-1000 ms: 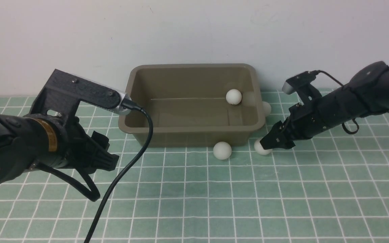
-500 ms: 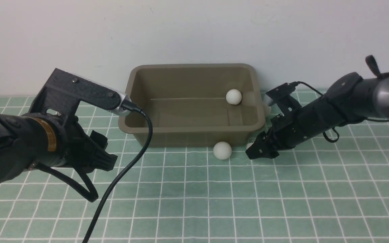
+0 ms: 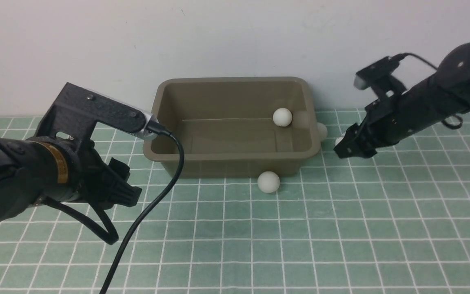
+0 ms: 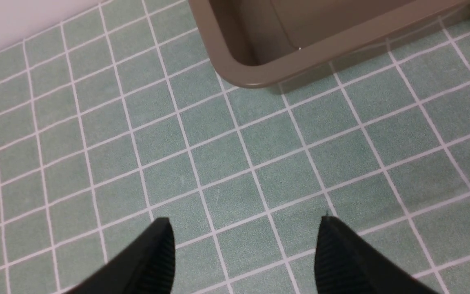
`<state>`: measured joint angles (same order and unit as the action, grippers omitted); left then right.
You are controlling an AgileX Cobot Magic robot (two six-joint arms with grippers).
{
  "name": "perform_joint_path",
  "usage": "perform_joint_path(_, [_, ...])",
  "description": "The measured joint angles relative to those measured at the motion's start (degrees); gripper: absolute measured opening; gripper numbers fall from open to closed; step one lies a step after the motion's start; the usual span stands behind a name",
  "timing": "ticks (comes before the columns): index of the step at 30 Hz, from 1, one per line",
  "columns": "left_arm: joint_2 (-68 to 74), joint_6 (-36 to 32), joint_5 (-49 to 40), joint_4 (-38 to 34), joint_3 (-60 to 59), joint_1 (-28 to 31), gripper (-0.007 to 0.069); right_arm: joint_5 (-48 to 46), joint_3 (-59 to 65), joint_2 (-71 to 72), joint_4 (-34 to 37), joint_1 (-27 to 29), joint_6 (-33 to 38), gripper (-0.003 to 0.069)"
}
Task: Put the table tennis balls in the box on the green coffee tablecloth.
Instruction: 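Release the ping pong ball into the bin and lift the gripper away, then reach for and grasp a ping pong ball on the table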
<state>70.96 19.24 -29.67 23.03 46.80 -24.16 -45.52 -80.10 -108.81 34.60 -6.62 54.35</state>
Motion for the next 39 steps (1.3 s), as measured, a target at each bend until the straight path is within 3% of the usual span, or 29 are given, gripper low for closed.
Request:
perform_joint_path(9, [0.0, 0.0, -0.1, 0.0, 0.0, 0.0, 0.0415, -1.8, -0.5, 0.9, 10.0, -1.6, 7.3, 0.036])
perform_joint_path(11, [0.0, 0.0, -0.1, 0.0, 0.0, 0.0, 0.0415, -3.9, -2.3, 0.0, 16.7, -4.5, 13.1, 0.036])
perform_joint_path(22, [0.0, 0.0, -0.1, 0.0, 0.0, 0.0, 0.0415, -0.3, -9.4, -7.7, 19.0, -8.4, 13.7, 0.036])
perform_joint_path(29, [0.0, 0.0, -0.1, 0.0, 0.0, 0.0, 0.0415, 3.6, -9.7, -9.7, 18.8, -8.2, 15.9, 0.054])
perform_joint_path(35, [0.0, 0.0, -0.1, 0.0, 0.0, 0.0, 0.0415, 5.6, -9.7, -7.0, 18.6, -3.4, 21.1, 0.0577])
perform_joint_path(39, [0.0, 0.0, -0.1, 0.0, 0.0, 0.0, 0.0415, 5.7, -9.8, -6.1, 18.6, 3.5, 25.0, 0.0573])
